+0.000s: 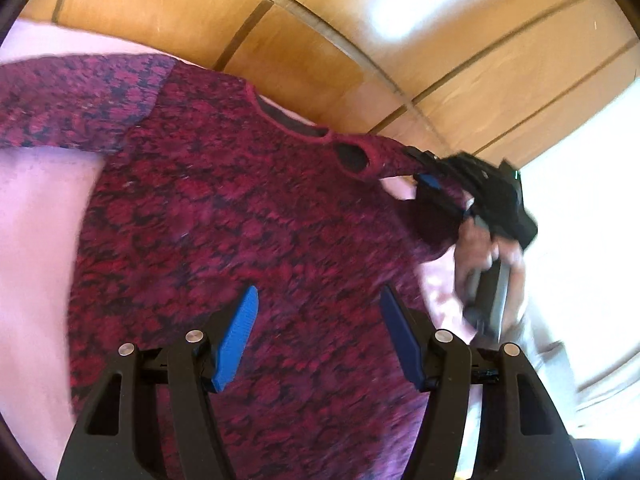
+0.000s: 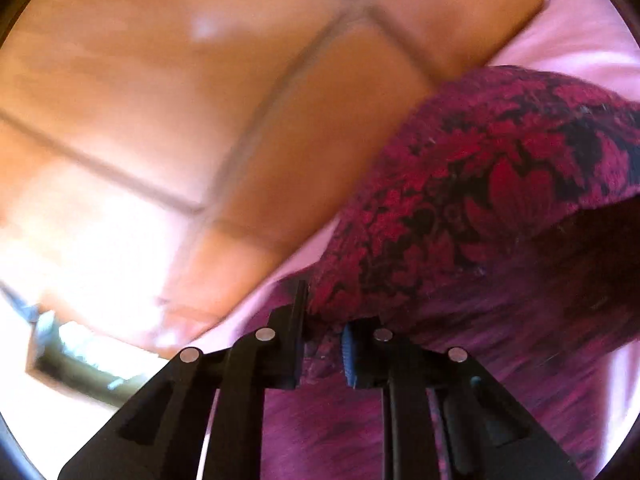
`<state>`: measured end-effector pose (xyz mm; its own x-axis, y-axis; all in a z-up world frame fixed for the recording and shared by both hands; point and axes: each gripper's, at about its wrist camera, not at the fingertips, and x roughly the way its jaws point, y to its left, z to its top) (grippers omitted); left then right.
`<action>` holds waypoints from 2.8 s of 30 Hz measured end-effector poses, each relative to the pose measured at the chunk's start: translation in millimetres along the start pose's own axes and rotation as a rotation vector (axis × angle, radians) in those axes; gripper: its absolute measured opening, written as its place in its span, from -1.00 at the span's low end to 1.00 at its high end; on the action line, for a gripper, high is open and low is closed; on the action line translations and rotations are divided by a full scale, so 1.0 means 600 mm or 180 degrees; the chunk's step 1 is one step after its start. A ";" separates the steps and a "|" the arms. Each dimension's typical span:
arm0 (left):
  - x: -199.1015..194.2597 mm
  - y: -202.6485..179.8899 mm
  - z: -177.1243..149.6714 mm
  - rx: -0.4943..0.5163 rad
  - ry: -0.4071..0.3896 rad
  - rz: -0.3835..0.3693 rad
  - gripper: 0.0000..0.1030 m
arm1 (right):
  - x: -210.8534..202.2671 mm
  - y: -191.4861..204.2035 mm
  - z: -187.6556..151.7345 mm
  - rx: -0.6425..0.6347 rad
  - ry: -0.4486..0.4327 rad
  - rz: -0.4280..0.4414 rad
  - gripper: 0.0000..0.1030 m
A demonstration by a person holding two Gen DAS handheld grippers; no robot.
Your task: Fold small clothes
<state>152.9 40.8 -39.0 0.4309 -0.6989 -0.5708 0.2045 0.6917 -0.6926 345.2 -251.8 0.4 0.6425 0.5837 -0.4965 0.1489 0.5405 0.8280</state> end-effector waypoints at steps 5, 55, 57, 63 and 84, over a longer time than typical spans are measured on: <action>0.009 -0.002 0.044 -0.0300 -0.0161 -0.0346 0.62 | 0.016 0.021 -0.046 0.0123 0.0295 0.0582 -0.73; 0.030 0.089 0.193 0.0143 -0.0416 0.1578 -0.97 | 0.096 -0.069 -0.097 -0.1893 0.0023 -0.2086 0.02; 0.055 0.115 0.187 0.0138 -0.0291 0.1695 -0.97 | 0.106 -0.066 -0.103 -0.1978 -0.0033 -0.2170 0.03; 0.044 0.088 0.165 0.0350 -0.0409 0.2023 -0.96 | 0.106 -0.043 -0.103 -0.2108 0.0009 -0.2295 0.05; 0.062 0.101 0.172 0.0271 -0.0434 0.1705 -0.96 | 0.278 0.003 -0.057 -0.2417 0.0142 -0.2473 0.41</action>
<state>272.2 75.7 -56.7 0.6027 -0.2197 -0.7671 -0.0065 0.9599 -0.2801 426.8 -132.6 -90.2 0.5433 -0.0663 -0.8369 -0.0106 0.9962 -0.0859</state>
